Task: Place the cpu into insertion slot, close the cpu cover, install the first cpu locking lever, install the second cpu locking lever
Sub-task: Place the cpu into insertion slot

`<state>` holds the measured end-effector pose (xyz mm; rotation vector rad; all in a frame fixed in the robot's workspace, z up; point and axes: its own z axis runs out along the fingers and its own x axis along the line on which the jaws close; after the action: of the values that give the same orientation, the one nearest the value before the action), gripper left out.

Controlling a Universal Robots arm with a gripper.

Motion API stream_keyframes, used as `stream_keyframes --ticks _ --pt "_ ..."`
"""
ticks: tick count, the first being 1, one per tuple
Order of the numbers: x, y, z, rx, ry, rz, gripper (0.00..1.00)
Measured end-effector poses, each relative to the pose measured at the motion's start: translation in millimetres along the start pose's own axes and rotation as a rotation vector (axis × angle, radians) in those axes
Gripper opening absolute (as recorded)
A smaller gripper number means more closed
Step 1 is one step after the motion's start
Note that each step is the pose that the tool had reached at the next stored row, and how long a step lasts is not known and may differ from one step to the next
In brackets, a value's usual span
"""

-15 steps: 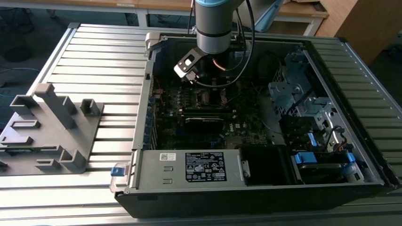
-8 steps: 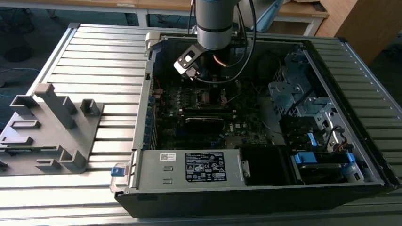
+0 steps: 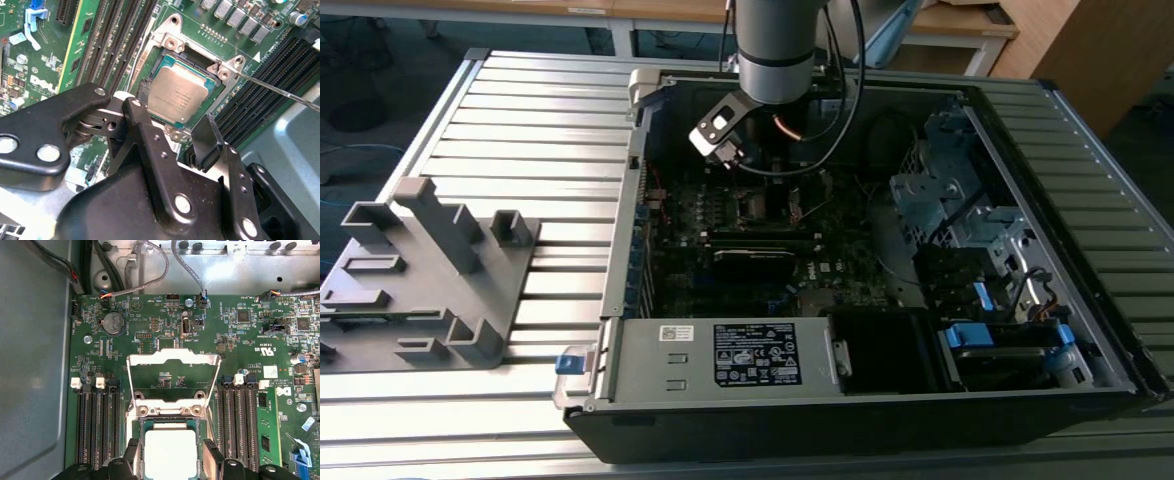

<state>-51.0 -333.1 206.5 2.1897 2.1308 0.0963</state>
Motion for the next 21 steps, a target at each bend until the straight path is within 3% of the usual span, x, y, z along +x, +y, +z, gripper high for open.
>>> stream_keyframes --ticks 2,4,7,10,12,15,18,19,21 --pt "0.0 0.0 -0.1 0.0001 -0.0001 0.000 0.59" --pt "0.0 0.0 -0.2 0.0000 -0.0001 0.000 0.47" --pt "0.0 0.0 -0.3 0.0000 -0.0001 0.000 0.41" --pt "0.0 0.0 -0.4 0.0001 -0.0001 0.000 0.24" --pt "0.0 0.0 -0.5 0.0001 -0.0001 0.000 0.18" --pt "0.0 0.1 -0.6 0.0000 0.0000 0.000 0.10" --pt "0.0 0.1 -0.7 0.0013 -0.0001 0.000 0.10" --pt "0.0 0.2 -0.7 0.0101 -0.0004 0.000 0.10" --pt "0.0 0.6 -0.4 0.0397 -0.0011 -0.001 0.10"
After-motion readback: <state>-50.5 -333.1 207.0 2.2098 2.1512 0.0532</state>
